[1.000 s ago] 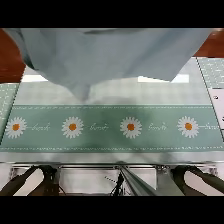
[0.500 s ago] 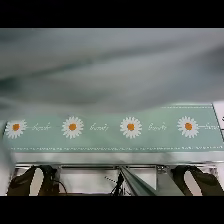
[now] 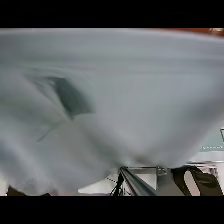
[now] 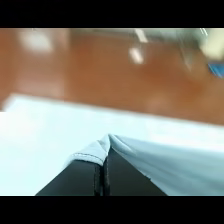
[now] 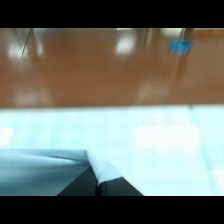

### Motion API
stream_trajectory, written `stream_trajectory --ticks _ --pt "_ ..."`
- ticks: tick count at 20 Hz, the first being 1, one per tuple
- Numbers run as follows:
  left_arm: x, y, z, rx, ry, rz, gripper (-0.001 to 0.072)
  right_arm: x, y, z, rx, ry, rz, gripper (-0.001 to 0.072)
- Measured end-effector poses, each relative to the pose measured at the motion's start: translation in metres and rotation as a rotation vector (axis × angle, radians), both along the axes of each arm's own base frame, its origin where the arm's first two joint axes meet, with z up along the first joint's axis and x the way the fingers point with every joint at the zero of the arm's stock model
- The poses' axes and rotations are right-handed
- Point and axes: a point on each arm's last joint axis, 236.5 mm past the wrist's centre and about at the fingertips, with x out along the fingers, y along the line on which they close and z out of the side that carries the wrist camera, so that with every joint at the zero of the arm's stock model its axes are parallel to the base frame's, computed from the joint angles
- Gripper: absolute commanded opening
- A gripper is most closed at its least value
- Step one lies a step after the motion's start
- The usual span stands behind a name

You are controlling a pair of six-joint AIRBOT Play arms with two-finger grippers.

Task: Fold the shirts.

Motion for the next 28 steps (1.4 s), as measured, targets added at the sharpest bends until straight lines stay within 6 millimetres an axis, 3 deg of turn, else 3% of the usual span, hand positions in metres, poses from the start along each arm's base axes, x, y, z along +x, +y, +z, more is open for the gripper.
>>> stream_trajectory --ticks 5,8,14,15,16,17,18,19,21,23,26,28 --pt "0.102 0.001 -0.132 -0.22 0.223 -0.096 0.0019 0.104 -0.003 -0.105 0.118 0.21 0.066 0.0022" --pt "0.16 -0.008 -0.196 -0.31 0.314 -0.12 0.0019 0.175 -0.004 -0.171 0.206 0.317 0.106 0.0022" --pt "0.262 -0.035 -0.287 -0.414 0.405 -0.115 0.0023 0.295 -0.003 -0.279 0.415 0.46 0.142 0.0023" --pt "0.273 -0.038 -0.301 -0.421 0.422 -0.113 0.0063 0.31 -0.001 -0.294 0.455 0.476 0.143 0.0028" --pt "0.282 -0.041 -0.313 -0.431 0.44 -0.112 0.0188 0.322 0.001 -0.304 0.501 0.482 0.142 0.0178" --pt "0.288 -0.045 -0.326 -0.448 0.465 -0.114 0.0343 0.331 0.004 -0.316 0.543 0.497 0.144 0.0481" --pt "0.29 -0.049 -0.337 -0.466 0.49 -0.118 0.0553 0.336 0.007 -0.325 0.572 0.51 0.146 0.0642" --pt "0.291 -0.052 -0.345 -0.474 0.514 -0.128 0.0705 0.337 0.008 -0.331 0.59 0.525 0.155 0.0635" --pt "0.283 -0.053 -0.354 -0.467 0.577 -0.18 0.0705 0.333 0.006 -0.341 0.593 0.567 0.187 0.0634" --pt "0.267 -0.04 -0.357 -0.472 0.66 -0.224 0.0705 0.323 -0.007 -0.338 0.602 0.604 0.209 0.0631" --pt "0.219 -0.008 -0.357 -0.506 0.827 -0.27 0.0704 0.294 -0.043 -0.321 0.595 0.649 0.21 0.063" --pt "0.174 0.017 -0.356 -0.528 0.926 -0.26 0.0705 0.267 -0.074 -0.308 0.562 0.679 0.177 0.0619"
